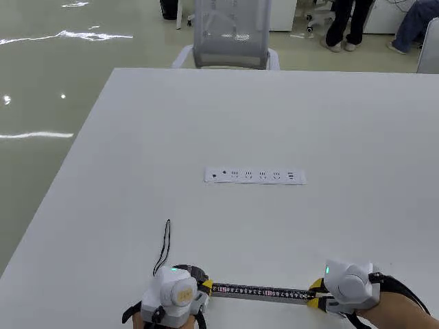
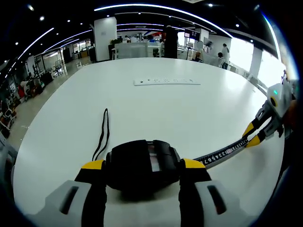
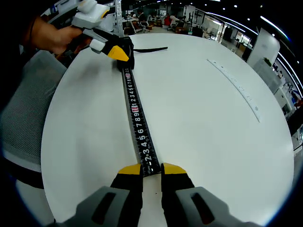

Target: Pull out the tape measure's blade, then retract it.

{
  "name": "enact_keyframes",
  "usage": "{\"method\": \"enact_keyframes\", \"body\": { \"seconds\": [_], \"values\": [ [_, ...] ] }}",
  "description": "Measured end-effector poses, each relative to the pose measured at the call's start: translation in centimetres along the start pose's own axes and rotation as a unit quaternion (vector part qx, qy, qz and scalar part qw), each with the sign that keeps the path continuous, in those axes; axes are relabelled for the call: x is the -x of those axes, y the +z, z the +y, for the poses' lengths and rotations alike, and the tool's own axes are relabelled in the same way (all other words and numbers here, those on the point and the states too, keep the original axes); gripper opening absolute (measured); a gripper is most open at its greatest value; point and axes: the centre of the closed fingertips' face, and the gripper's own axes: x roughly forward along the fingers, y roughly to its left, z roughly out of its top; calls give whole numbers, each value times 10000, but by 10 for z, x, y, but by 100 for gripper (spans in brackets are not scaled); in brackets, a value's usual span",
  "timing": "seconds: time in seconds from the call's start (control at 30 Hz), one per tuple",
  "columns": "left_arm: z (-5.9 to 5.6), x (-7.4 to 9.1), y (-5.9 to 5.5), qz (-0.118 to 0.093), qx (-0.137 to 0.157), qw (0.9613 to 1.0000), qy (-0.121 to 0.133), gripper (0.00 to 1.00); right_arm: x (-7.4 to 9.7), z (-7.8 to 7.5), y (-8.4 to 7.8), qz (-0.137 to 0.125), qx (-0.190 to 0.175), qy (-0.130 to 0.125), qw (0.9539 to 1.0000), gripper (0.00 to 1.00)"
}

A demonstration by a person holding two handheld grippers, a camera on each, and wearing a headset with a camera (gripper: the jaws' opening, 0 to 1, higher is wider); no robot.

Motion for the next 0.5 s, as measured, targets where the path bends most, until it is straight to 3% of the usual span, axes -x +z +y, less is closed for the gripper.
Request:
{"method": "enact_keyframes", "body": {
  "seconds": [0.5],
  "values": [
    [0, 0, -1, 37, 8, 10000, -29, 58, -2, 2, 3, 11, -5, 78, 10000, 13]
  ]
}}
